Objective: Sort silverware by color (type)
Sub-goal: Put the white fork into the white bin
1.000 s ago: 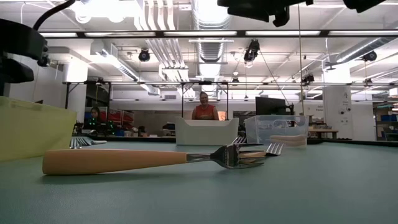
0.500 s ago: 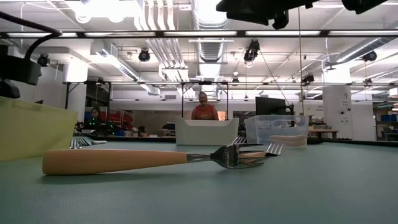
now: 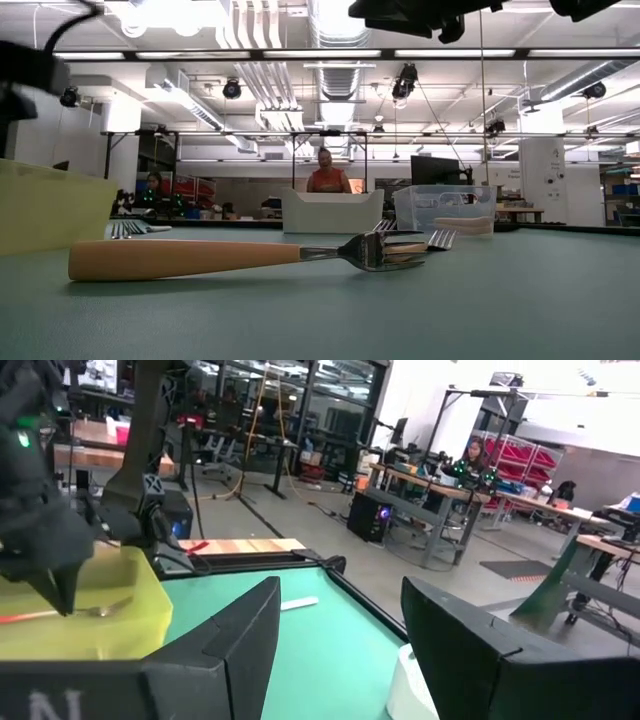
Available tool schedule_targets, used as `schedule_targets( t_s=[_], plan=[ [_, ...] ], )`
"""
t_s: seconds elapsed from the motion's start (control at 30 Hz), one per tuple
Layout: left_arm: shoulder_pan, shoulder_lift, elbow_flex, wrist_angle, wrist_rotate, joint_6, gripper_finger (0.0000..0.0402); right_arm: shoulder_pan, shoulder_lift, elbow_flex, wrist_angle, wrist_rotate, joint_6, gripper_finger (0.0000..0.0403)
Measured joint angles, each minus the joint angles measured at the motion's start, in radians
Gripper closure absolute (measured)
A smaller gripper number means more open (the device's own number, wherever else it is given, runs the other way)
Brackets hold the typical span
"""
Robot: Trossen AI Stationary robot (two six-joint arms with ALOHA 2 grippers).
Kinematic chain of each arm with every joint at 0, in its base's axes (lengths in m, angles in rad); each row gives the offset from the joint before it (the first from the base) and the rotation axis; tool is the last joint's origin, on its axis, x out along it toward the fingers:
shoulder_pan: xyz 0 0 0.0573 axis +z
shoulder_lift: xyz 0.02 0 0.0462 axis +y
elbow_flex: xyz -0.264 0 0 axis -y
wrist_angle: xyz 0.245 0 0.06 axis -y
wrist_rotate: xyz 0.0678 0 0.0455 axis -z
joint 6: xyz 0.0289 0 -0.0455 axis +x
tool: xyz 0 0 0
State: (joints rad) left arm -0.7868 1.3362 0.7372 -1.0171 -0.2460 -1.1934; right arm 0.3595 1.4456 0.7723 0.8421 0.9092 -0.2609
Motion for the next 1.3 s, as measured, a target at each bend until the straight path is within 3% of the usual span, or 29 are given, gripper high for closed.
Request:
schedule_targets(
  t_s=[0.2,0.33,0.5,0.67,0.73,0.83,1.0,1.17,1.3],
  plan=[
    [0.000,-0.009,0.139,-0.002,-0.132,0.144,0.0402,0.021,-0.040,0.000,-0.017,0.010,0.002,0.0202],
    [0.013,-0.009,0.238,-0.001,-0.287,0.294,0.0402,0.036,-0.150,0.000,-0.172,0.006,0.139,0.0202],
    [0.062,-0.027,0.316,0.005,-0.458,0.501,0.0402,0.015,-0.302,0.058,-0.651,-0.094,0.503,0.0202],
    [0.187,-0.084,0.313,0.101,-0.474,0.742,0.0402,-0.027,-0.326,0.165,-1.159,-0.134,0.839,0.0202],
    [0.264,-0.105,0.301,0.183,-0.407,0.888,0.0402,-0.046,-0.314,0.200,-1.347,-0.147,0.952,0.0202],
    [0.398,-0.133,0.270,0.337,-0.221,1.125,0.0402,-0.079,-0.294,0.238,-1.581,-0.235,1.104,0.0202],
    [0.647,-0.158,0.206,0.595,0.082,1.430,0.0402,-0.134,-0.277,0.261,-1.755,-0.459,1.263,0.0202],
    [0.886,-0.168,0.142,0.748,0.398,1.547,0.0402,-0.177,-0.276,0.229,-1.780,-0.703,1.407,0.0202],
    [1.009,-0.179,0.098,0.821,0.496,1.551,0.0402,-0.176,-0.277,0.162,-1.780,-0.835,1.487,0.0202]
  ],
)
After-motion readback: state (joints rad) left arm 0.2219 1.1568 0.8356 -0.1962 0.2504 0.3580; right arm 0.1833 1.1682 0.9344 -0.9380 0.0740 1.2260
